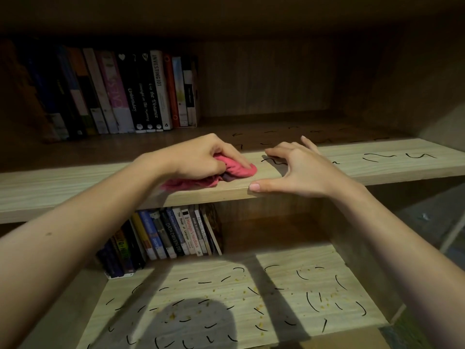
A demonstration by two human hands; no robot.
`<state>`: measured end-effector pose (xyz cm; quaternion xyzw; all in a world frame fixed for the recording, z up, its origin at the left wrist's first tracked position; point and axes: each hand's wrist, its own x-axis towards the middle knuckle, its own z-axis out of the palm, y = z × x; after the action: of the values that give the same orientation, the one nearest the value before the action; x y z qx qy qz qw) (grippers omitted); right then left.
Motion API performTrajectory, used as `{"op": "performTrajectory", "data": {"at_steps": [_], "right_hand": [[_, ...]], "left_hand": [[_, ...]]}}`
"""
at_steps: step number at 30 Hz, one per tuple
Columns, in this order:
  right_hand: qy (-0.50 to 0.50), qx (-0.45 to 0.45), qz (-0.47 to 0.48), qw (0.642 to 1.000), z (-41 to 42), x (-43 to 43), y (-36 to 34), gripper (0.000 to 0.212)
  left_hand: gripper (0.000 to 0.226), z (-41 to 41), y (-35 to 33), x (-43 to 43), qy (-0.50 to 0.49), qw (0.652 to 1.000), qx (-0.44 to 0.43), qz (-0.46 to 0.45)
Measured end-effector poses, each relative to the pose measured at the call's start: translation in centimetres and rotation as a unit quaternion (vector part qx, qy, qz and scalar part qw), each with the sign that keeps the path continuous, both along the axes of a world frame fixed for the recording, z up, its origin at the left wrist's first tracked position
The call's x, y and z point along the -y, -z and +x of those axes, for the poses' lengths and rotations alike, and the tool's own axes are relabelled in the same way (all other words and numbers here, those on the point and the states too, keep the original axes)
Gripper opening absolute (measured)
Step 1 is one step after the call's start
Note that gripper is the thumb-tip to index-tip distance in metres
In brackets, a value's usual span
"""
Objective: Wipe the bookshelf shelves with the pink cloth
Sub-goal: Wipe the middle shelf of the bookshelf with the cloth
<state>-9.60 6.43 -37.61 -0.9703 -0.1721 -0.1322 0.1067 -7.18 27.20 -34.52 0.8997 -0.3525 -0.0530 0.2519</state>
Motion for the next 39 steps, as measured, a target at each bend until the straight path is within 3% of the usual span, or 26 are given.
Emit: {"op": "performTrajectory", "data": {"at_steps": [5,9,14,21,25,28,32,39], "right_hand": [[0.003,-0.003,0.0,1.0,0.0,-0.1,0.0,0.111],[0.0,0.002,-0.005,1.0,-0.1,-0.1,0.1,0.111],[0.0,-0.002,-0.006,1.0,-0.1,-0.1,-0.1,0.109],[-0.008,-0.002,0.002,1.0,-0.3,0.0,0.1,0.109],[-0.01,-0.015,0.008,1.0,-0.2,0.0,0.0,0.11],[-0.005,-0.014,0.007,1.0,-0.3,-0.1,0.0,0.109],[-0.005,-0.036,0.017,0.999,-0.2,0.0,-0.4,0.11],[0.024,-0.076,-0.043,0.996,-1.0,1.7,-0.9,0.118]], "left_hand": [[0.053,0.0,0.1,1.7,-0.017,0.999,0.037,0.004],[0.055,-1.1,0.3,-0.1,0.007,1.0,0.002,-0.012],[0.052,0.3,-0.2,0.1,-0.071,0.997,0.025,0.012],[0.053,-2.7,0.2,-1.3,0.011,1.0,-0.005,-0.019],[0.047,-2.6,0.3,-2.8,-0.06,0.996,-0.013,-0.064],[0.05,-2.7,0.6,-0.4,-0.068,0.996,0.046,-0.03],[0.054,-4.4,0.5,-0.4,-0.041,0.998,0.034,-0.016],[0.04,-2.3,0.0,-0.2,-0.131,0.991,0.027,0.011]]}}
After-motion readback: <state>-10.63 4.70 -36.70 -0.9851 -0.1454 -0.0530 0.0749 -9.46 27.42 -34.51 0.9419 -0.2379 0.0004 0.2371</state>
